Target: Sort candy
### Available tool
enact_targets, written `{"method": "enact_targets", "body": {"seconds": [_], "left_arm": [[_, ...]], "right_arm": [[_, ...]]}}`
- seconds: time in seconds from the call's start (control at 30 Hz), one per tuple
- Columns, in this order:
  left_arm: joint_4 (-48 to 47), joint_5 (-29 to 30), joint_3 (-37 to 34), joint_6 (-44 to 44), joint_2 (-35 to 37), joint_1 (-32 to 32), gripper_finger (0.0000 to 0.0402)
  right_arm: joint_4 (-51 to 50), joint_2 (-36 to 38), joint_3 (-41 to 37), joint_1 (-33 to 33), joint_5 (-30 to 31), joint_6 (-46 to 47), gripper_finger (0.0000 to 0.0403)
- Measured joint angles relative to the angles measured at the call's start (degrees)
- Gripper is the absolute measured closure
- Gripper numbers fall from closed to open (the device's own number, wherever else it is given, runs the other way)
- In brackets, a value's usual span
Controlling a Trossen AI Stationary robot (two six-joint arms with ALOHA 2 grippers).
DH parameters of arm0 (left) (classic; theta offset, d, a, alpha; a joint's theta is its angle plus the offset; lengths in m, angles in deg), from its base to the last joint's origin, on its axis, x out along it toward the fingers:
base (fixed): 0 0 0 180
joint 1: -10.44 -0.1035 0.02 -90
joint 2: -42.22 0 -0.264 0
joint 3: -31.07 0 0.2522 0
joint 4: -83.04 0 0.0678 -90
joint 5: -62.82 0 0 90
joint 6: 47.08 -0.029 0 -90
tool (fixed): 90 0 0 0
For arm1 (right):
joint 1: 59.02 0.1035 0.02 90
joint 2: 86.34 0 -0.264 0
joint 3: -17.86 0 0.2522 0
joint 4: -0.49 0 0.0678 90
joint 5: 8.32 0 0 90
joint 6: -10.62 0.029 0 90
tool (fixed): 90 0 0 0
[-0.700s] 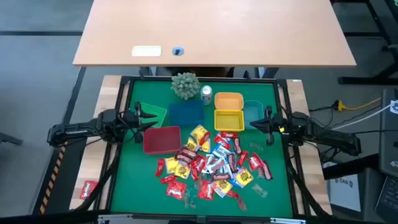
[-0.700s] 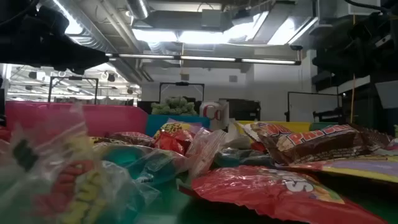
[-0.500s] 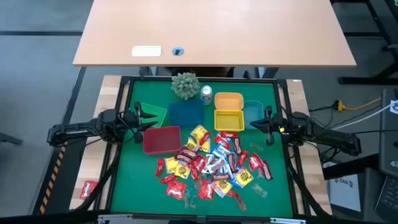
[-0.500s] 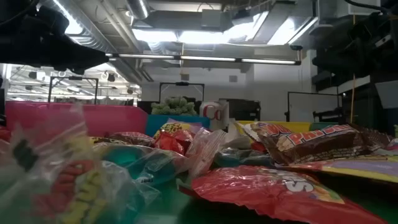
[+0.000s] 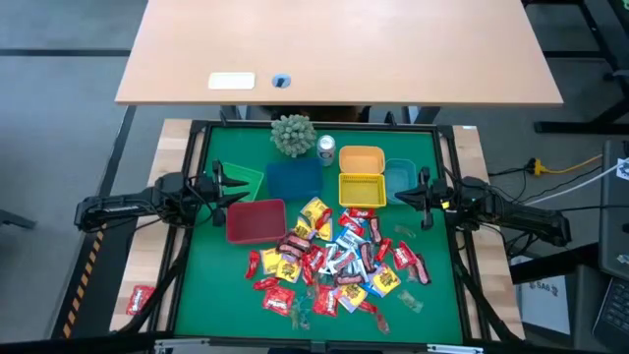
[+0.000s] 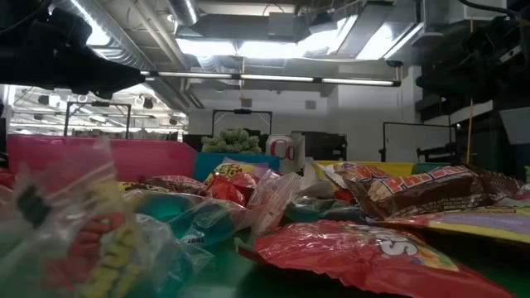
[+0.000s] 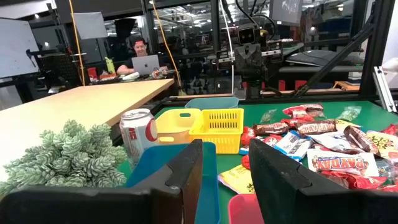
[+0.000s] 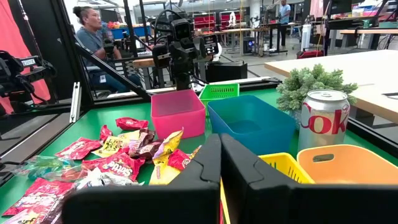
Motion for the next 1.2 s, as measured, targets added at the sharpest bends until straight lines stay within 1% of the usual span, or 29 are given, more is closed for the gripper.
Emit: {"method": "enact_targets", "body": {"seconds": [1.0, 1.2], "left_arm": [[0.01, 0.00, 0.00, 0.00, 0.00, 0.01, 0.0282], [0.00, 0.00, 0.00, 0.02, 0.00, 0.02, 0.0282]], "right_arm": [[0.48, -0.02, -0.03, 0.00, 0.25, 0.19, 0.0402], [3.28, 0.00, -0.09, 0.02, -2.45, 4.08, 0.0401]]}}
